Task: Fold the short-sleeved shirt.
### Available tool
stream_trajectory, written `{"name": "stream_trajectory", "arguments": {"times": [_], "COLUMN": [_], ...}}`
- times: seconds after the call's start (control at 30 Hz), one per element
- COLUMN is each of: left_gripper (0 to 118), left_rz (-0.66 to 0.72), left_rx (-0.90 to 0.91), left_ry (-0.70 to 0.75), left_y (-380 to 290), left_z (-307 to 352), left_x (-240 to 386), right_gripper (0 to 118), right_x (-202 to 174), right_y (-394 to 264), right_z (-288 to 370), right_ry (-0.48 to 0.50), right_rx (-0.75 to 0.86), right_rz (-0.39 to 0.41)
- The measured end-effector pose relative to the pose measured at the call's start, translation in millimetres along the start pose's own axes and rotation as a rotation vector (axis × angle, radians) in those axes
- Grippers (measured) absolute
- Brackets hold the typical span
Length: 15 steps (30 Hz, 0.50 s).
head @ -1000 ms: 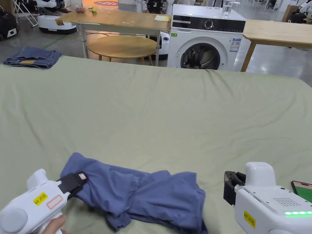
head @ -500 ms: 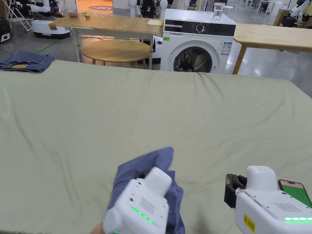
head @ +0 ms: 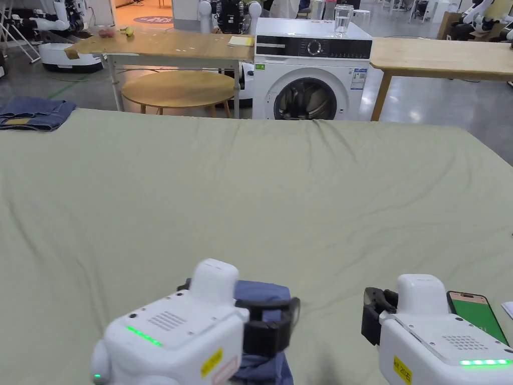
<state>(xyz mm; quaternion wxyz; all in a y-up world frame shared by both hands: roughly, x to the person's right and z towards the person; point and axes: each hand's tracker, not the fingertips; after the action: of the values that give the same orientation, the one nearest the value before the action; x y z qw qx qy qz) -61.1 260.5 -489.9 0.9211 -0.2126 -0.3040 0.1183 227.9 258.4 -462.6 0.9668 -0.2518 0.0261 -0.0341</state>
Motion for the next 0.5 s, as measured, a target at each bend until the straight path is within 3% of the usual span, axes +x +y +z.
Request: {"name": "stream_trajectory", "arguments": {"times": [0.1,0.13,0.17,0.2,0.23,0.5], "left_gripper": [109,95,66,29,3,3], "left_rz": [0.225,0.291,0.349,0.418,0.448,0.541], "left_rx": [-0.032,-0.079,-0.108,-0.142,-0.171,-0.347], "left_ry": [0.088,0.090,0.064,0.028,-0.004,-0.121], "left_y": [-4.7,-9.7,-15.5,-23.2,-30.9,-93.0], "left_z": [-8.7,-15.8,-21.4,-28.8,-34.4,-91.0], "left_x": [-40.1,-51.9,-61.9,-69.2,-70.7,-49.8], "right_gripper": [0,0,0,0,0,0], "right_x": [-3.9,-5.3,-6.9,-8.7,-10.2,-15.7], "right_y": [-1.2,-1.7,-2.2,-2.8,-3.5,-7.4], "right_z": [-2.4,-3.2,-3.9,-4.6,-5.9,-11.1], "right_ry": [0.011,0.015,0.019,0.024,0.029,0.035], "right_rx": [-0.009,-0.011,-0.013,-0.016,-0.020,-0.057], "right_rz": [0.005,0.004,0.004,0.004,0.007,0.027]}}
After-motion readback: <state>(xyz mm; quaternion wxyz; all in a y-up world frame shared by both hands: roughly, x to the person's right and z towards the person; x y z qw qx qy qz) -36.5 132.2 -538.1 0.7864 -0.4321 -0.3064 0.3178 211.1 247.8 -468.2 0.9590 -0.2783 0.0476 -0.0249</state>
